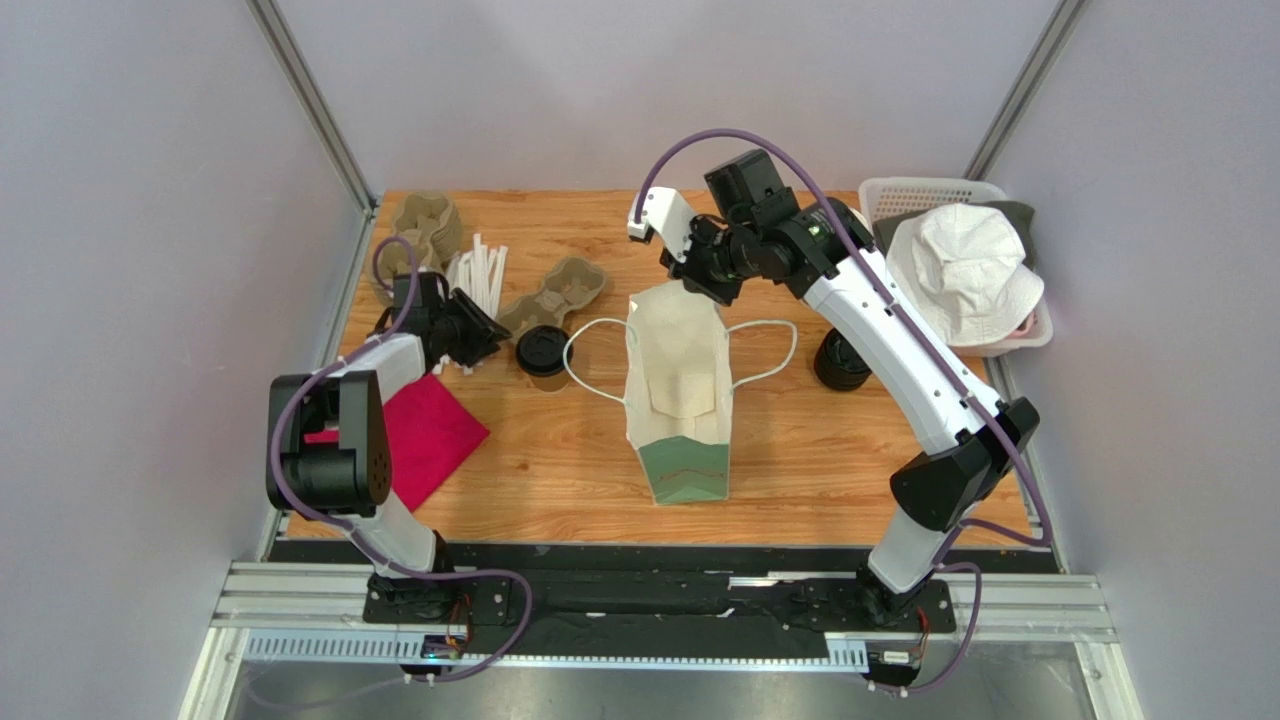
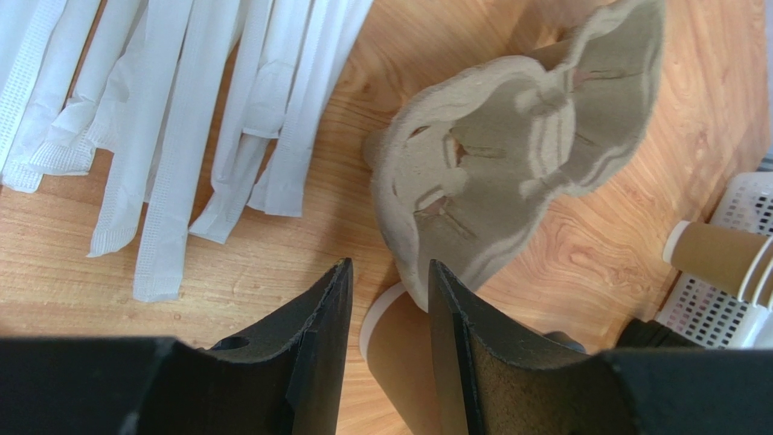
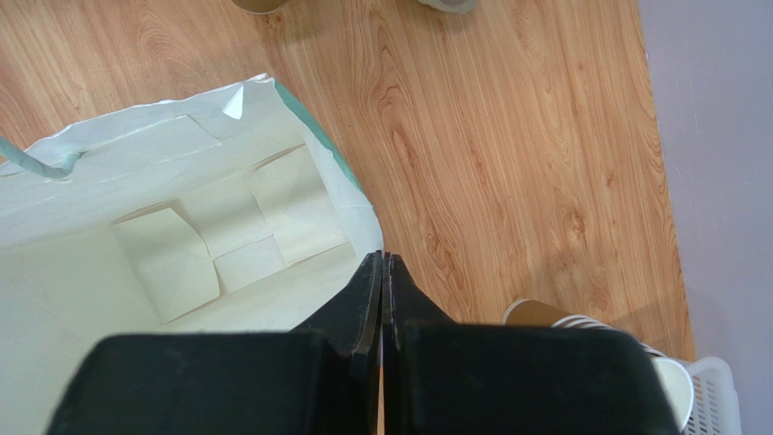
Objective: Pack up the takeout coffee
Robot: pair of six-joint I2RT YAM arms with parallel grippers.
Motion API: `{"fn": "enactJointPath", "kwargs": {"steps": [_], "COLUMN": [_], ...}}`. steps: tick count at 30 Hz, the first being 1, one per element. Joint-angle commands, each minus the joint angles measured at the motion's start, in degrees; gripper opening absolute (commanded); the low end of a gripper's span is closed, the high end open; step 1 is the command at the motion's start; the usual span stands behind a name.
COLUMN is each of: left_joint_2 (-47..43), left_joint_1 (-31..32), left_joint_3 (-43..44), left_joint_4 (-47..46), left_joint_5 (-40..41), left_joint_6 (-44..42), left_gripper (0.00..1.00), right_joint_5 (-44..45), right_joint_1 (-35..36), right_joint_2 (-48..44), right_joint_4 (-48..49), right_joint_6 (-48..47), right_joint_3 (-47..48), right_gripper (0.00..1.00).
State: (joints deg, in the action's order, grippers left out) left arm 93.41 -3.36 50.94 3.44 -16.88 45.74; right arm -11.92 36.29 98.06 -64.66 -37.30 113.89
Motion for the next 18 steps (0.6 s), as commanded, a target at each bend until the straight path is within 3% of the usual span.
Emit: {"fn": "enactJointPath", "kwargs": {"steps": [1, 15, 18], "left_joint_2": [1.6, 6.3, 6.8], "left_joint_1": [0.2, 0.2, 0.3], "left_joint_3": [0.0, 1.3, 1.9], "left_joint_4": [-2.8, -8.8, -9.9], "left_joint_5": [-0.4, -4.3, -4.3], "left_joint_6": [0.7, 2.1, 1.7], "left_gripper": [0.44, 0.32, 0.23], "right_joint_5": [0.4, 1.0, 1.0], "right_joint_1": [-0.3, -0.3, -0.2], "right_joint_2": [-0.4, -0.1, -0.2], "right_joint_4": [0.5, -0.2, -0.3], "right_joint_6": [1.0, 1.1, 1.2], "right_joint_3": [2.9, 3.0, 3.0], "right_gripper": [0.00, 0.00, 0.00]}}
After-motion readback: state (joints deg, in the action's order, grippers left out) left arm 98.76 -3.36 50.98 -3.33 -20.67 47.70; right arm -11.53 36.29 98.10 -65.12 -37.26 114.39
